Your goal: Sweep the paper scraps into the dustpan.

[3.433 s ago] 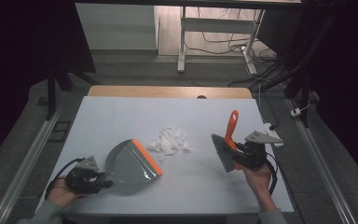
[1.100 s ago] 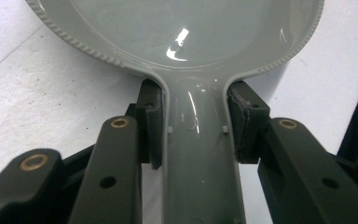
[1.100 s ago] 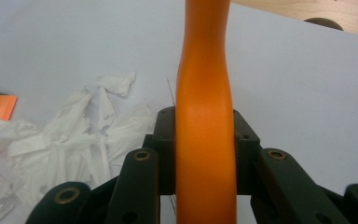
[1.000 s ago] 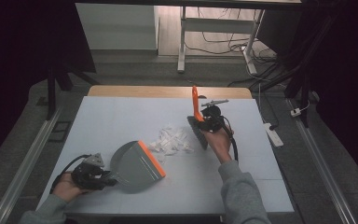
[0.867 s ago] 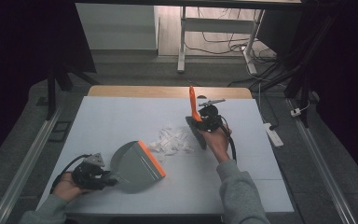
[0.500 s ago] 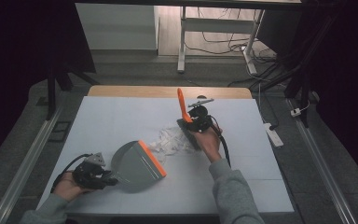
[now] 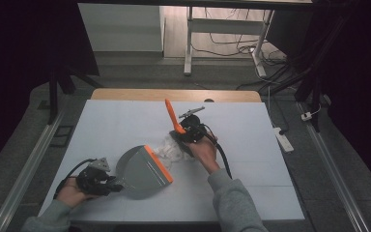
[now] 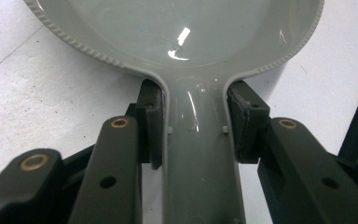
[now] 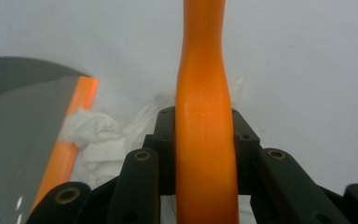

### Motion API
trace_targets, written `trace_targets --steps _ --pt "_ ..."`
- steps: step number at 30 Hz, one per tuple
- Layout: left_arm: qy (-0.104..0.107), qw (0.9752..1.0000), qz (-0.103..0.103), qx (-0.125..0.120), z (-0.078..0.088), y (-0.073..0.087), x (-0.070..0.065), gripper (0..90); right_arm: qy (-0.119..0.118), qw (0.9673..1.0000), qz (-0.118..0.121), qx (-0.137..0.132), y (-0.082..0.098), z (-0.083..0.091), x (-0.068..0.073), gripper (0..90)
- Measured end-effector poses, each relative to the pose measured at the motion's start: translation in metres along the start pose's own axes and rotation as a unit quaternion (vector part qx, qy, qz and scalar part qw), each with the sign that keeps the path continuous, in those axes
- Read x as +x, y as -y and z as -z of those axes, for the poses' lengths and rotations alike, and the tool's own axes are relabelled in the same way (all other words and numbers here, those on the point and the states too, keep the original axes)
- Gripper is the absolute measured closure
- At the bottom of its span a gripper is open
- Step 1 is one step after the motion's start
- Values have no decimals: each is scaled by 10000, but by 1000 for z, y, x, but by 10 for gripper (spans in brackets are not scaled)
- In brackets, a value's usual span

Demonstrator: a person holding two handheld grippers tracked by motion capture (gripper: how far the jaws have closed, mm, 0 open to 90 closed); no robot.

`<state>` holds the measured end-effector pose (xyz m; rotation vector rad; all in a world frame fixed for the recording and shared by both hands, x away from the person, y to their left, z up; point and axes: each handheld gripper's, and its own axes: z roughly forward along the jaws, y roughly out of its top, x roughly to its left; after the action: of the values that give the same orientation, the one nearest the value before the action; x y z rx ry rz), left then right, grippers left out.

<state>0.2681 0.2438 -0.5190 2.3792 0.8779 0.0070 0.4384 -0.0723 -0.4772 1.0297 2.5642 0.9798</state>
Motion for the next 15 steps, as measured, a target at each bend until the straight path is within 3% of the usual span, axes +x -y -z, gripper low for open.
trace_targets --steps 9,15 --pt "4 10000 4 2 0 0 0 614 -394 9987 315 -16 0 0 26 706" --pt "1 10000 2 2 0 0 0 614 -683 9972 308 -81 0 2 35 706"
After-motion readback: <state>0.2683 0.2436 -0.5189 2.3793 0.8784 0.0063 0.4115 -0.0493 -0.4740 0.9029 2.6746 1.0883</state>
